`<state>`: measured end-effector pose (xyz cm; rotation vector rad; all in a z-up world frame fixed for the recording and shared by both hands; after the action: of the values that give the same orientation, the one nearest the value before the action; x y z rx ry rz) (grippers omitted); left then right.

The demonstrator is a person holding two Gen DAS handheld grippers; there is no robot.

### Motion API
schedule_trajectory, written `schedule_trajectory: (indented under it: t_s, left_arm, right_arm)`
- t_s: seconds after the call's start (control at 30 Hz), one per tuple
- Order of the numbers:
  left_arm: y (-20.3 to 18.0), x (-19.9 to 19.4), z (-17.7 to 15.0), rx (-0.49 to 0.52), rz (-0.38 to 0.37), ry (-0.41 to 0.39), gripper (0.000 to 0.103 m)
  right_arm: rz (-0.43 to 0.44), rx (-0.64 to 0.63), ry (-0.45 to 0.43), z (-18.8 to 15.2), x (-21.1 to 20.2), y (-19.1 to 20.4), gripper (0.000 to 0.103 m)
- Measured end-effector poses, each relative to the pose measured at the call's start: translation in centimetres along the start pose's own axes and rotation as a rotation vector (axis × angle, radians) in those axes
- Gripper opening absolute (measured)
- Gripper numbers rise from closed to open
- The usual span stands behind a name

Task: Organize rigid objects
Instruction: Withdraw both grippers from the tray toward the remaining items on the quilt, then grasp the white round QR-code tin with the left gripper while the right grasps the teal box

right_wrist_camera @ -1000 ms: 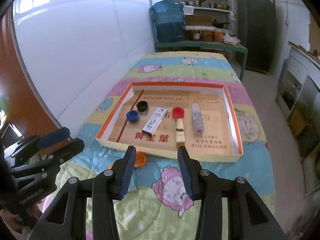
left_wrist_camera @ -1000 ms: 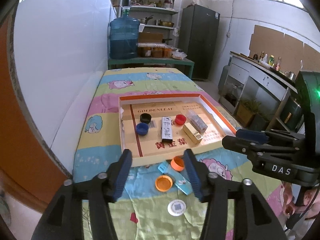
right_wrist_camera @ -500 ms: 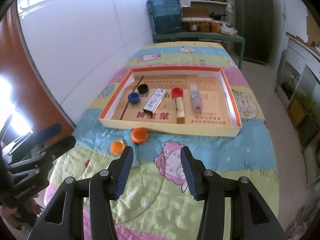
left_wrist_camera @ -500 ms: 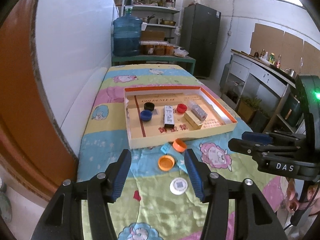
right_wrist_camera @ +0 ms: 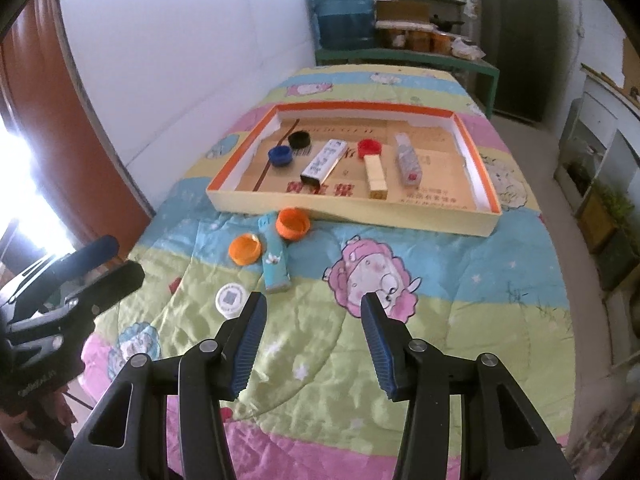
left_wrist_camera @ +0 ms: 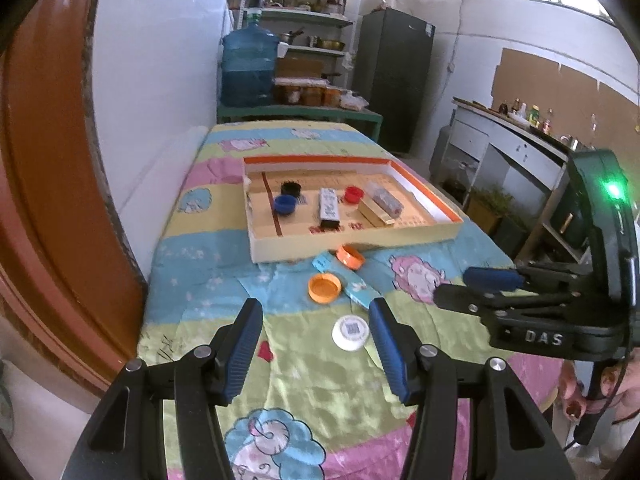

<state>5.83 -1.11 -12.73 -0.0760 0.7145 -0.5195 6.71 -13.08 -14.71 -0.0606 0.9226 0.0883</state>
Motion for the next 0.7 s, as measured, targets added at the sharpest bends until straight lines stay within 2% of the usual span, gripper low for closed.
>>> schedule_trajectory:
  t_s: [0.3,0.7]
  left_arm:
    - [-1.8,3.4,-1.9,0.031,-0.047,0.069,0.055]
    - [-1.7,8.1,-3.4,0.051,-0.012,0.153,0.055]
  right_arm:
    - [0.007,0.008,0.018,-0.1,1.1,0.1,0.050]
    - [-0.001,0.062,0.041,-0.5,2.1,-2.3,0.050]
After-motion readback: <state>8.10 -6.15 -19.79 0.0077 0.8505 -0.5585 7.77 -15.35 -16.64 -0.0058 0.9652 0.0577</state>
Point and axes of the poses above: each gripper's, at about its wrist camera, not at the fingertips, and x roughly the way its jaws point, y to its left, z to its top, the point moved 9 cm from there along x, roughly the way its jaws point, and after that the axes turned 11 degrees about -z, right-handed, at the moved point
